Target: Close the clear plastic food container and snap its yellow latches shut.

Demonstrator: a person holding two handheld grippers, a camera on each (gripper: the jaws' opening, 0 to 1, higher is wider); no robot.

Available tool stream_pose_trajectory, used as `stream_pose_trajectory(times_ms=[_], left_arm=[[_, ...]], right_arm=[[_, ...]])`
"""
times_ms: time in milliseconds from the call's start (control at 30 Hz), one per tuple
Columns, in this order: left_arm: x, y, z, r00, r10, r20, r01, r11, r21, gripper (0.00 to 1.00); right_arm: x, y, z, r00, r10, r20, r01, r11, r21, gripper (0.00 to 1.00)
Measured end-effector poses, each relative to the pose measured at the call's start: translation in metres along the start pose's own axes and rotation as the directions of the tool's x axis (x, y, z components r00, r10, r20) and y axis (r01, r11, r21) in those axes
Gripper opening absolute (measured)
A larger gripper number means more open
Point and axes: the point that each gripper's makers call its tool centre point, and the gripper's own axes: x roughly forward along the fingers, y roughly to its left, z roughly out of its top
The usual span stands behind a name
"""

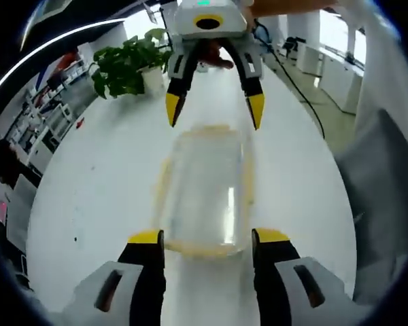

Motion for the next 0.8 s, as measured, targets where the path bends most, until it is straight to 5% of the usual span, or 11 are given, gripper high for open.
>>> stream_pose_trajectory(times_ms=[367,533,600,800], left_arm=[[0.025,0.01,0.003,0.998,-0.027,-0.05,0.03,0.997,0.069,0.77],[0.037,0.004,-0.006,0.993,-0.07,-0.099,0.077,0.994,0.077,0.76],[0.038,0.005,-0.007,0.992,-0.052,-0.114,0.063,0.993,0.097,0.75],[0.035,0.006,-0.011,0.993,-0.049,-0.109,0.059,0.994,0.09,0.75]], right_arm=[[0.025,-0.004,0.0,0.999,0.01,-0.031,-0.01,1.0,-0.005,0.84],[0.038,-0.001,-0.007,0.995,0.025,-0.095,-0.029,0.999,-0.041,0.82],[0.038,-0.01,-0.008,0.994,-0.028,-0.109,0.02,0.997,-0.079,0.75],[0.04,-0.007,-0.004,0.994,-0.001,-0.105,-0.006,0.998,-0.065,0.74]])
